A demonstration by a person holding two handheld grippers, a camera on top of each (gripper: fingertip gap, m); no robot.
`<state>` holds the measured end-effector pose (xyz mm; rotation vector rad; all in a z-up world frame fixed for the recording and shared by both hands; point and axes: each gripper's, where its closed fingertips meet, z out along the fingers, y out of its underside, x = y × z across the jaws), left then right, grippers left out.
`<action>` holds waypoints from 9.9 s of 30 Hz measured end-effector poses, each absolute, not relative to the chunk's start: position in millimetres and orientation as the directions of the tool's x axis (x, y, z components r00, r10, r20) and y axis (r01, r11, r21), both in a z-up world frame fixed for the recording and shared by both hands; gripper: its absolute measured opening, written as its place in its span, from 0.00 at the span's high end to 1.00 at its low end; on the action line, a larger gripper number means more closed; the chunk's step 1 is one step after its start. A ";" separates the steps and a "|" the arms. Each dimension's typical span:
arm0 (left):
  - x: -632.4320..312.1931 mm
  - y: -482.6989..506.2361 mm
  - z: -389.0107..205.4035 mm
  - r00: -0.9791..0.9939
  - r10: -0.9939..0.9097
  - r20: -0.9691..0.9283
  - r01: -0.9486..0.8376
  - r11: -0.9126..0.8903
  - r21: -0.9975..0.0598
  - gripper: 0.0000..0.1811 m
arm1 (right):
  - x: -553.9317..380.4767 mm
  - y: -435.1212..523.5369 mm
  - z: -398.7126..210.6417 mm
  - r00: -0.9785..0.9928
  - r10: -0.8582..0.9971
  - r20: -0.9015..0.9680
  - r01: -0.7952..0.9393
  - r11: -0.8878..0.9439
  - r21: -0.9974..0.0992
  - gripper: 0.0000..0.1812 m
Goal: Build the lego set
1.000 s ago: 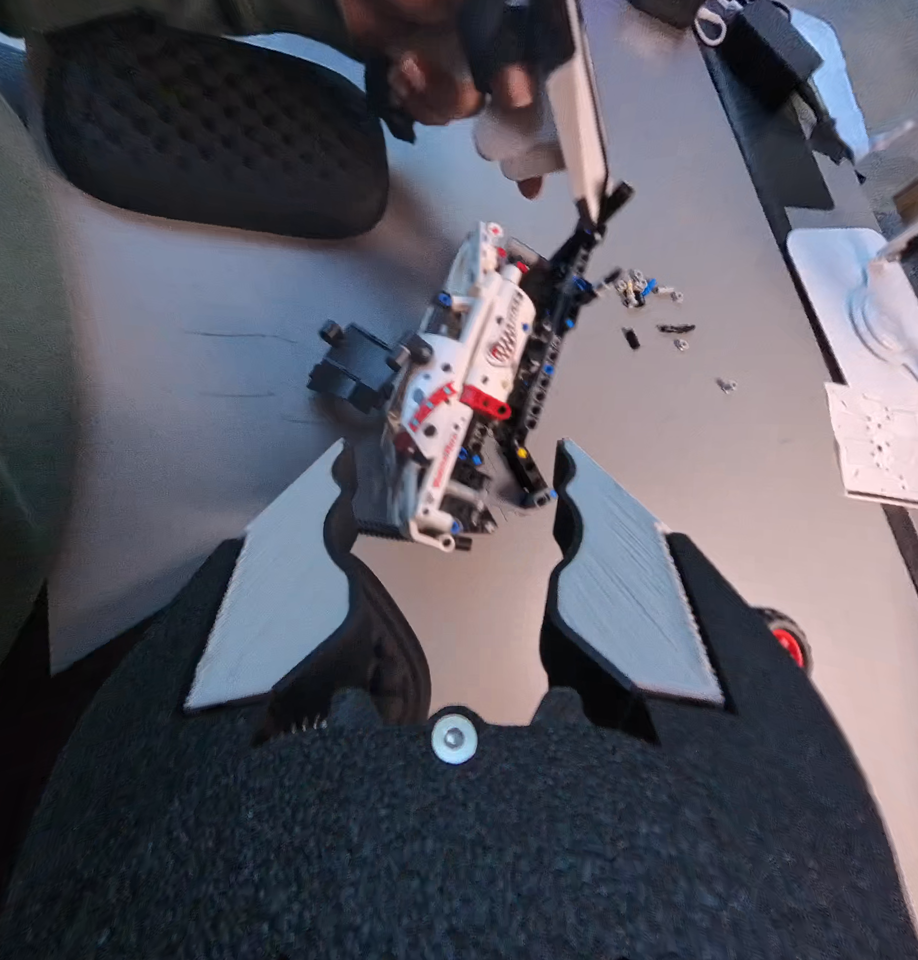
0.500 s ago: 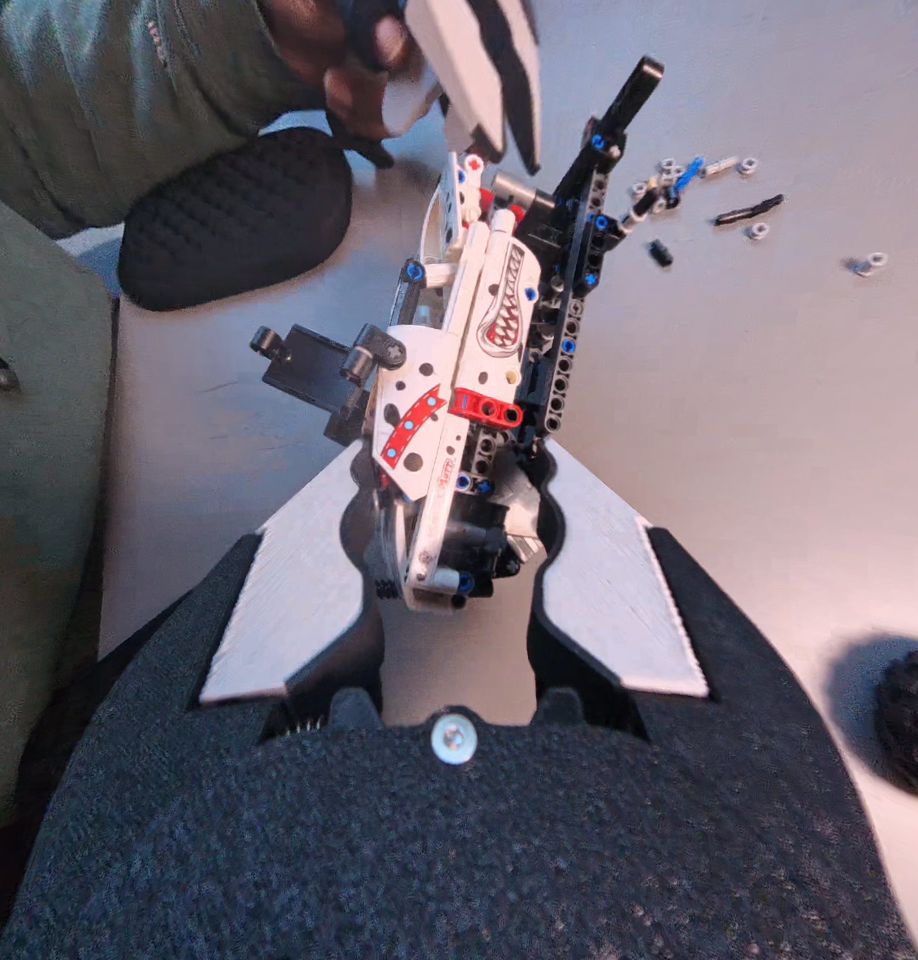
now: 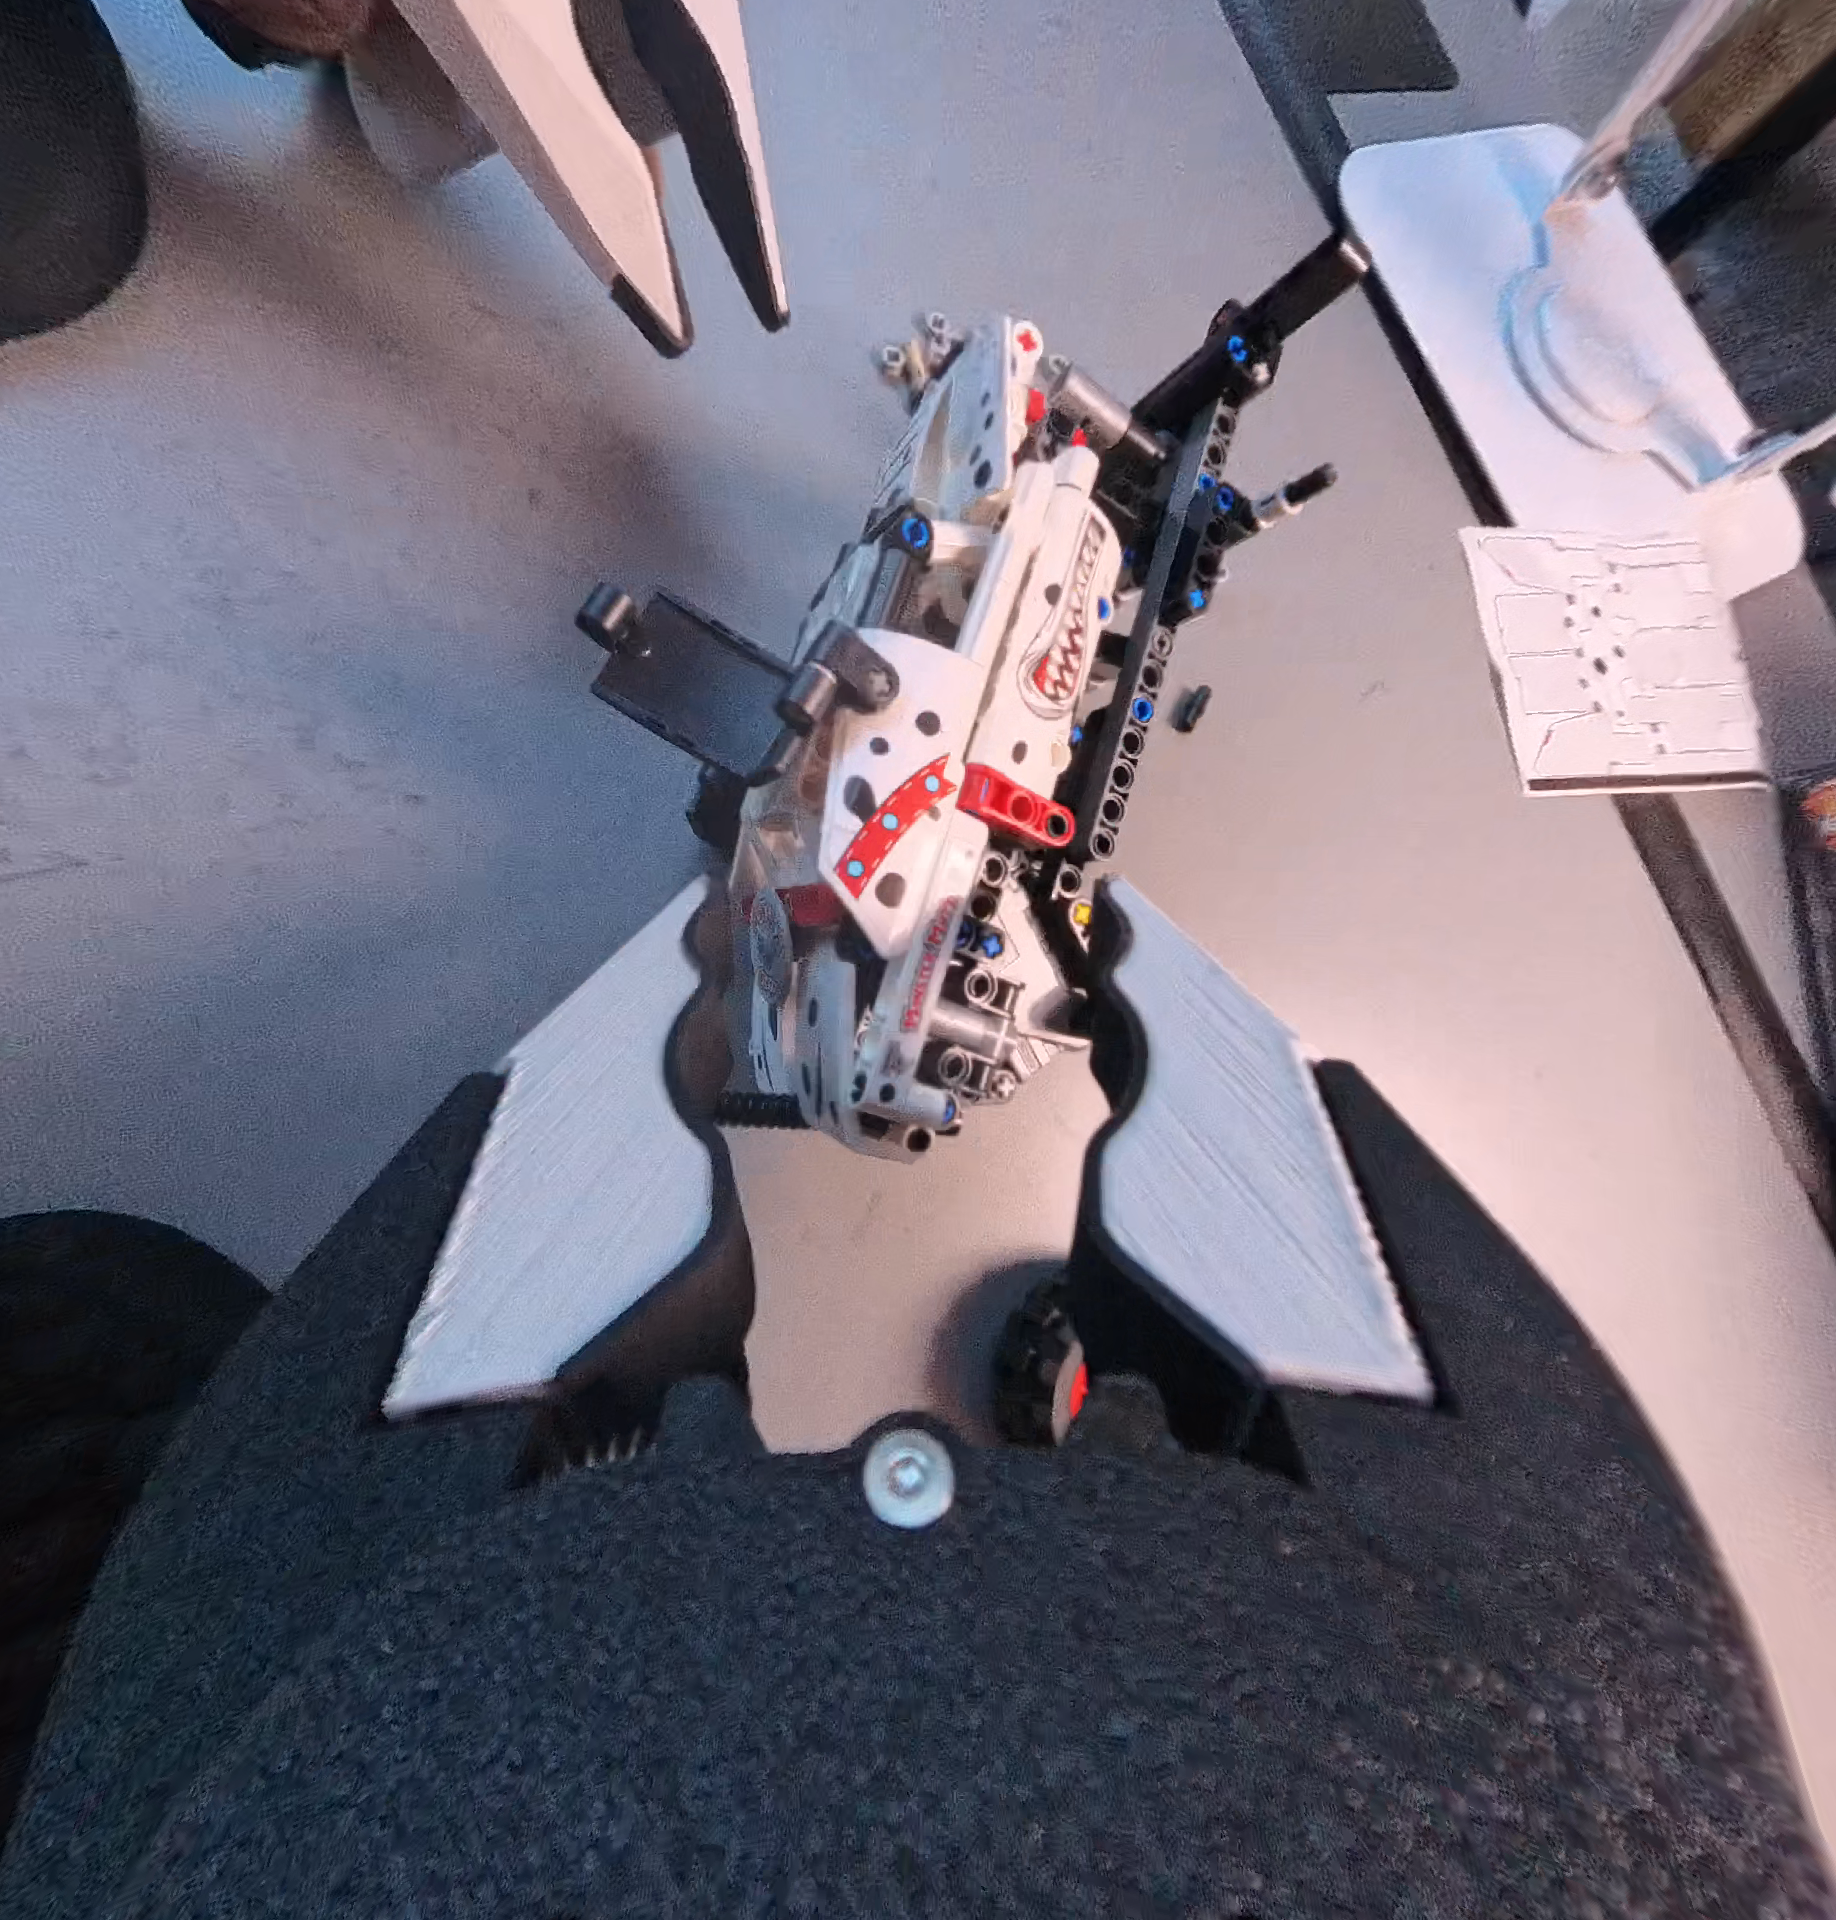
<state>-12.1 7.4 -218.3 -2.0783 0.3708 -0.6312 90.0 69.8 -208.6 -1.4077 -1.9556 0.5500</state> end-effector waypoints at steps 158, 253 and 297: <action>-10.1 5.1 -162.2 0.677 -0.604 0.422 0.282 -0.316 -0.906 0.86 | -13.0 10.7 -168.1 -0.145 0.949 0.281 0.063 0.292 -0.954 0.70; -8.0 -12.7 -122.8 0.584 -0.721 0.371 0.358 -0.182 -0.916 0.87 | -11.0 3.1 -120.2 -0.516 0.771 -0.373 0.130 -0.360 -0.924 0.86; -13.4 -3.1 -127.4 0.700 -0.613 0.366 0.307 -0.205 -0.929 0.86 | -12.4 -8.8 -103.6 -0.429 0.879 -0.206 -0.059 -0.255 -0.965 0.95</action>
